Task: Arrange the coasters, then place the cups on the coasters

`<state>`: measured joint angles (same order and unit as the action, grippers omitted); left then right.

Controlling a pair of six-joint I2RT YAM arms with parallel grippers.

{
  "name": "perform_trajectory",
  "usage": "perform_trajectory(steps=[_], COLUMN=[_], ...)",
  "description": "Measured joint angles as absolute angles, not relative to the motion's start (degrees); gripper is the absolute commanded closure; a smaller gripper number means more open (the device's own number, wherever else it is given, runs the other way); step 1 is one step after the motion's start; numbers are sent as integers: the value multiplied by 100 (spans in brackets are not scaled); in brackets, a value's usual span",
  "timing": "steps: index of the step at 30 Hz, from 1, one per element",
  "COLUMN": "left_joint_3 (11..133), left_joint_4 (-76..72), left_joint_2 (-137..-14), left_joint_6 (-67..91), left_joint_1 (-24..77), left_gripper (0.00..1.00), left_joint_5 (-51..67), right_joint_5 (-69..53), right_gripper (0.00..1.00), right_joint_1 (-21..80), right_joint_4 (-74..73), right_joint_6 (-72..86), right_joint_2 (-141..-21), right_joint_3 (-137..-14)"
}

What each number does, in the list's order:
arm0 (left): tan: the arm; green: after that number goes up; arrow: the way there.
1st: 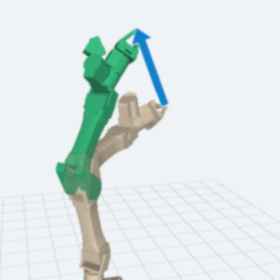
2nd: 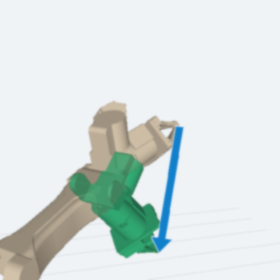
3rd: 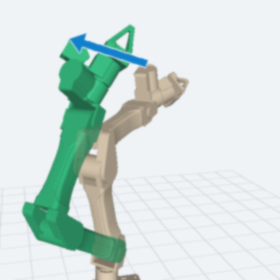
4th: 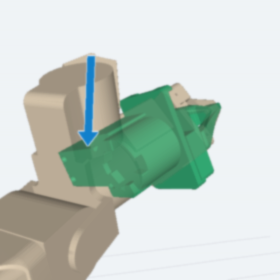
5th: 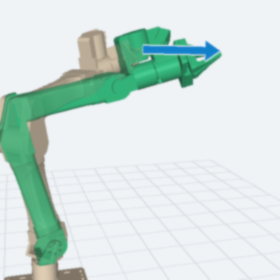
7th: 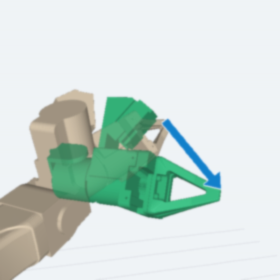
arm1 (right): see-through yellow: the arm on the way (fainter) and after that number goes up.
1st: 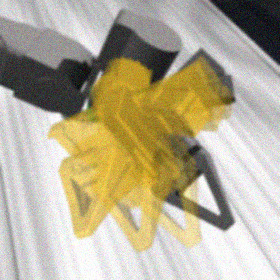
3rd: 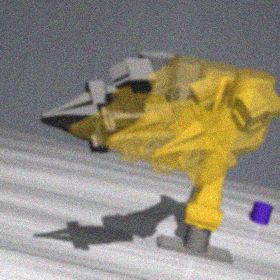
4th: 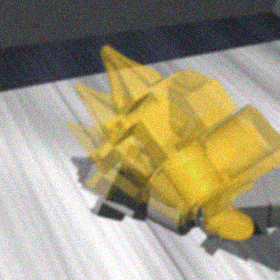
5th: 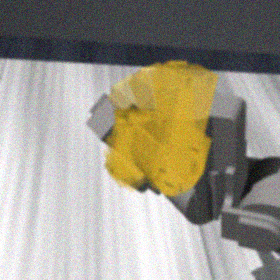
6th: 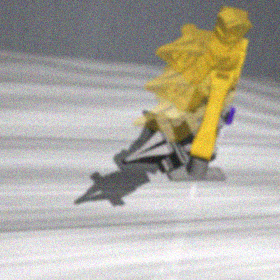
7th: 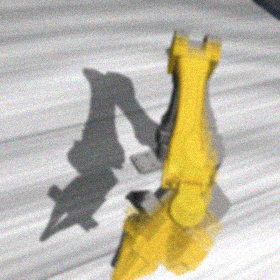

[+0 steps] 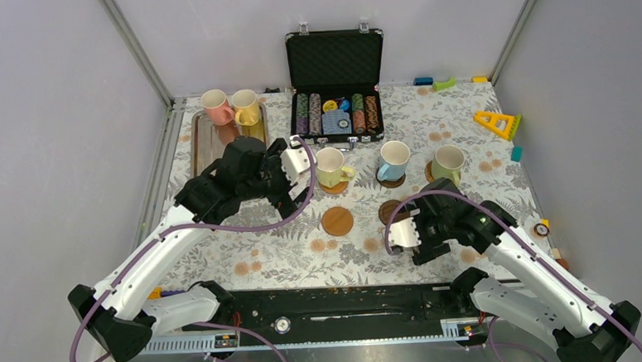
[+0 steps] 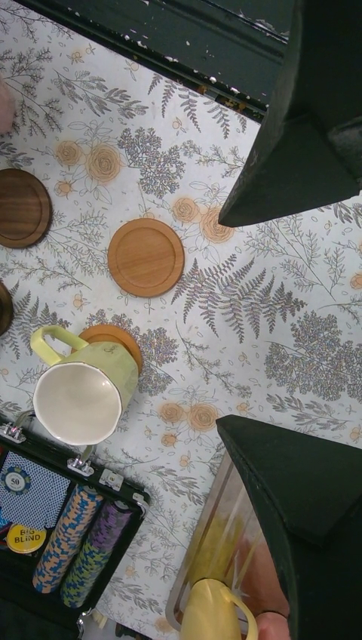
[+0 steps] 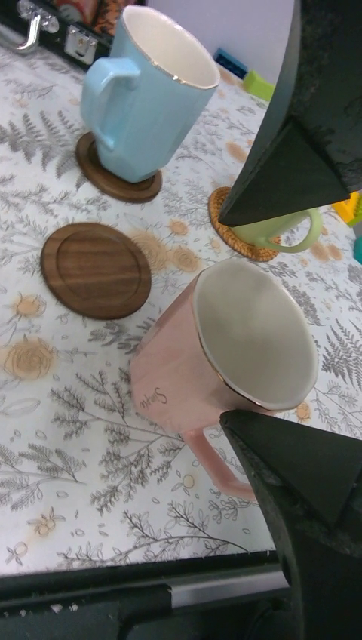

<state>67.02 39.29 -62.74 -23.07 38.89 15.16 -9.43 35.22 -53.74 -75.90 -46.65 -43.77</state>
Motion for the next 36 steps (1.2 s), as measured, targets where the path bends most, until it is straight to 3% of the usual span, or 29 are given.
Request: perform_trajectory(steps=[7, 15, 30, 36], left_joint_3=[6702, 6702, 6702, 6702], left_joint_4=[3929, 3929, 3933, 3935], left_joint_2=[-6248, -6198, -6208, -6211], left_joint_6=[-2333, -2355, -2373, -2373], left_joint_1=[3870, 3865, 3857, 3857], left_gripper=[1, 1, 1, 1], left_joint_5=[1518, 1522, 1522, 1522], right_joint_5=[-585, -1015, -947, -484], right_gripper=[0, 0, 0, 2], right_joint_1=[3520, 3503, 3487, 3376], right_joint_4=[-5188, -5349, -7089, -7199], right_joint_6=[-6622, -5975, -5321, -5050], right_joint_2=[-4539, -4012, -3854, -4193], right_joint_3=[-4727, -4641, -5341, -4995])
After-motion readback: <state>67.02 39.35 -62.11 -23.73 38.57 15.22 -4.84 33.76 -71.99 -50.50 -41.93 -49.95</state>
